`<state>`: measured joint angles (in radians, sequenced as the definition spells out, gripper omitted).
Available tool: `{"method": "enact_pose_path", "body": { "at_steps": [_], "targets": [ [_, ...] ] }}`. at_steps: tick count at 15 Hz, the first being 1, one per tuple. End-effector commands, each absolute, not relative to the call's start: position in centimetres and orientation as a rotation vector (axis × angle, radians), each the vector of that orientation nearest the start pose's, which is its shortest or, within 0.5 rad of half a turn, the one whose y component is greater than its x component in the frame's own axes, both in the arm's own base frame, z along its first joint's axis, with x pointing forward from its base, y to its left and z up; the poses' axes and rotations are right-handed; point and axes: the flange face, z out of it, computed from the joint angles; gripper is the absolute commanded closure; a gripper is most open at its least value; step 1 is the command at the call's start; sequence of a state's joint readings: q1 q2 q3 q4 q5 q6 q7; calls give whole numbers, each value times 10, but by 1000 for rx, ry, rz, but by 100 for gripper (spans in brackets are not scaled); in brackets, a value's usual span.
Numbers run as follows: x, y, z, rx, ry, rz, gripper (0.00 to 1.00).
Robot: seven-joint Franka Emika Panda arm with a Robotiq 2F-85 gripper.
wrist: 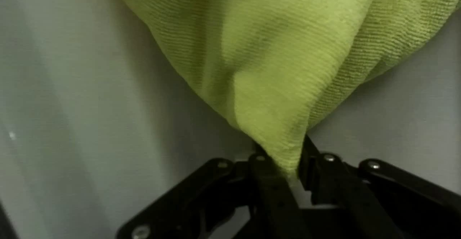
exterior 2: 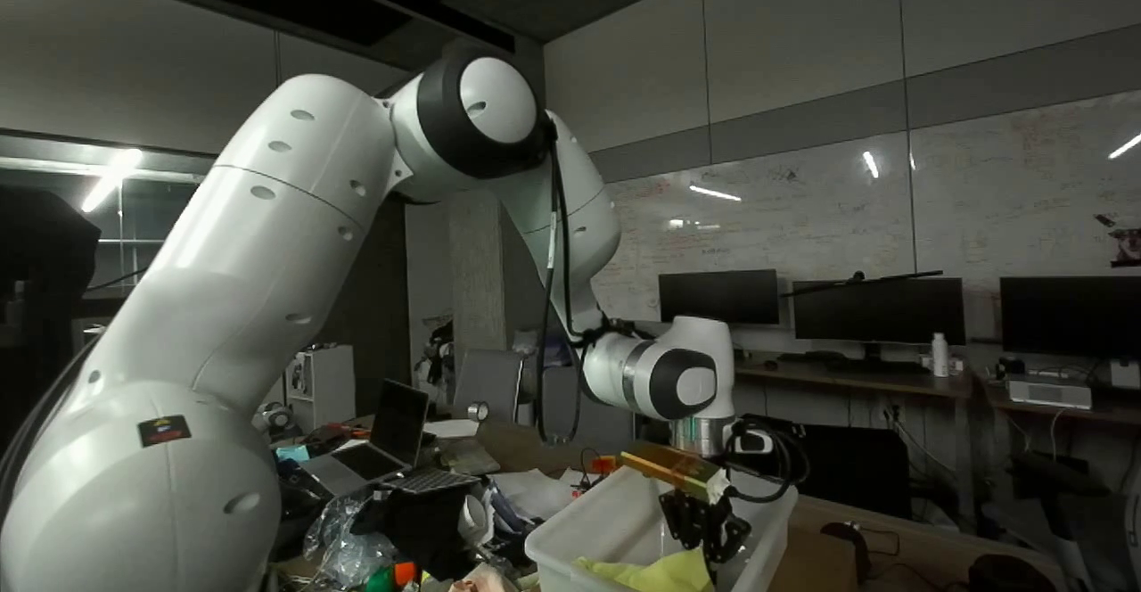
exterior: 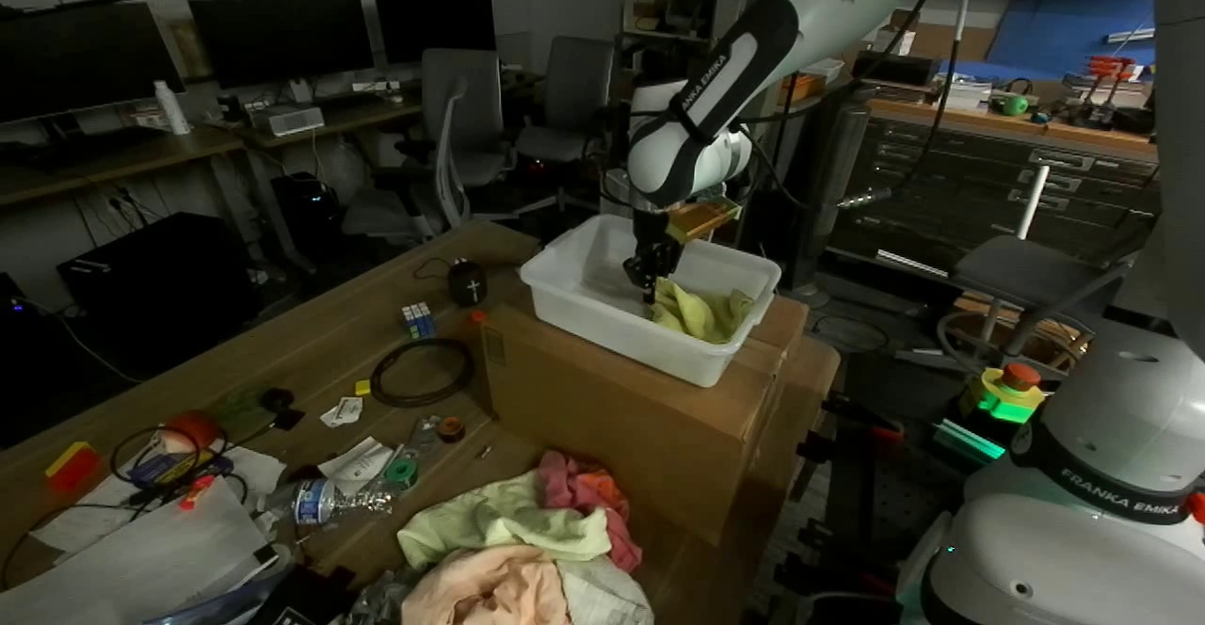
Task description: Remove the towels from the basket.
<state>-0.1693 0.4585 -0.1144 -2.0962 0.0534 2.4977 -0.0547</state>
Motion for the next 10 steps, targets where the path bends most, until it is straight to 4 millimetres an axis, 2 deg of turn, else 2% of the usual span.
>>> {"method": "enact_pose_path", "body": {
  "at_steps": [1,6,10],
  "targets": [
    [548,-165,221,-3118,431,45,100],
    [537,-162,268,-3070,496,-110,98],
    [528,-152,325,-2996,635,-319,98]
  ]
}}
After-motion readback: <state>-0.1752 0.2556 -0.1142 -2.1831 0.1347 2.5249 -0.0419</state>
